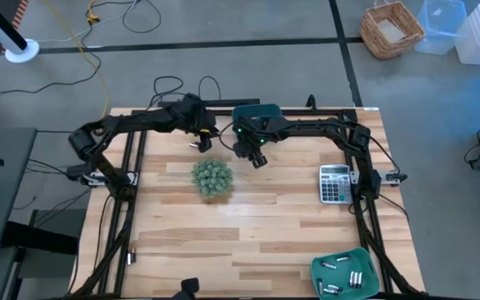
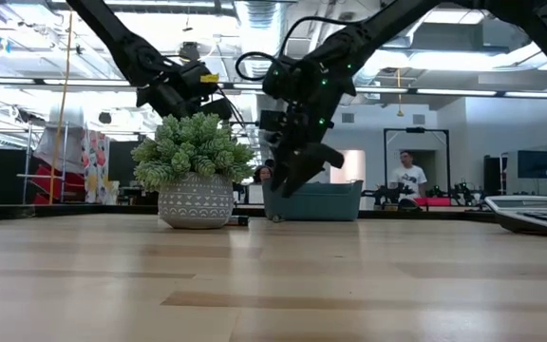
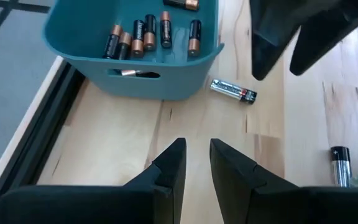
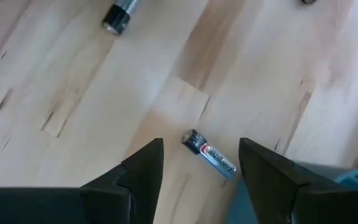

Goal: Sort batteries
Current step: Put the silver battery into the green bin

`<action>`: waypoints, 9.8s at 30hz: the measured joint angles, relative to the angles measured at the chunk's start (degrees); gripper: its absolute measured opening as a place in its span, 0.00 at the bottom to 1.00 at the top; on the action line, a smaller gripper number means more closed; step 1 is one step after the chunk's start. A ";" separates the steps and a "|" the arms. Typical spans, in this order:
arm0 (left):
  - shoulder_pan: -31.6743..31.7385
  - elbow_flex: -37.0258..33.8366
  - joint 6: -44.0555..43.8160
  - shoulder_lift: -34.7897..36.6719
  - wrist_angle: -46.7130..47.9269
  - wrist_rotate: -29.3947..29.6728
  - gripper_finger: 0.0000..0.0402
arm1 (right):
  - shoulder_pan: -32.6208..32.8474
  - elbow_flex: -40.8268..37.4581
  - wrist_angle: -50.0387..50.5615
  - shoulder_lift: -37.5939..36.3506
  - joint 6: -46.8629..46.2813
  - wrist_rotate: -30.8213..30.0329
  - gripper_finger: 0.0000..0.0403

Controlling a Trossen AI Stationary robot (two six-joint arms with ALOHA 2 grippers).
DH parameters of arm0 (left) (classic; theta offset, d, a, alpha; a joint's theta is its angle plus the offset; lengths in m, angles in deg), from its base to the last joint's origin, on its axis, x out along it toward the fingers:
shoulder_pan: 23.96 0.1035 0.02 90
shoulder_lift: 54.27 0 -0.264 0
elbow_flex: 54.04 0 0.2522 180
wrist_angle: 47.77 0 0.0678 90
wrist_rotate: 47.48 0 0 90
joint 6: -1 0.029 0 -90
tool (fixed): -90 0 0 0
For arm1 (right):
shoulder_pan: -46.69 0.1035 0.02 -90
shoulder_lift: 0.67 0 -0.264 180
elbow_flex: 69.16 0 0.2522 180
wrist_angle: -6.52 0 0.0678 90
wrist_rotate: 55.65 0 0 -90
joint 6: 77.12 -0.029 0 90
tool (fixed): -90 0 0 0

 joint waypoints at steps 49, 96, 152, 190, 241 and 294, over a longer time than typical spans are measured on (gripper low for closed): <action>3.41 0.04 0.61 5.53 3.51 -4.72 0.17 | 1.87 16.45 15.32 11.26 16.75 -9.79 0.56; 3.41 0.04 1.23 5.53 4.23 -7.23 0.17 | 4.04 20.41 18.69 11.04 5.00 -16.44 0.45; 13.46 -7.80 7.30 5.33 8.17 -0.08 0.17 | -0.96 20.20 5.72 8.79 -20.41 6.29 0.50; 8.82 -11.93 19.72 0.46 -1.55 7.48 0.41 | 2.65 14.53 10.62 7.39 -20.80 8.90 0.50; 4.94 -11.56 1.17 5.15 12.95 6.45 0.41 | -7.82 15.89 -3.48 7.37 -24.71 7.56 0.50; 3.65 -16.68 -2.25 22.51 -13.25 -3.64 0.10 | -3.74 10.64 0.02 -19.95 -30.13 -0.02 0.50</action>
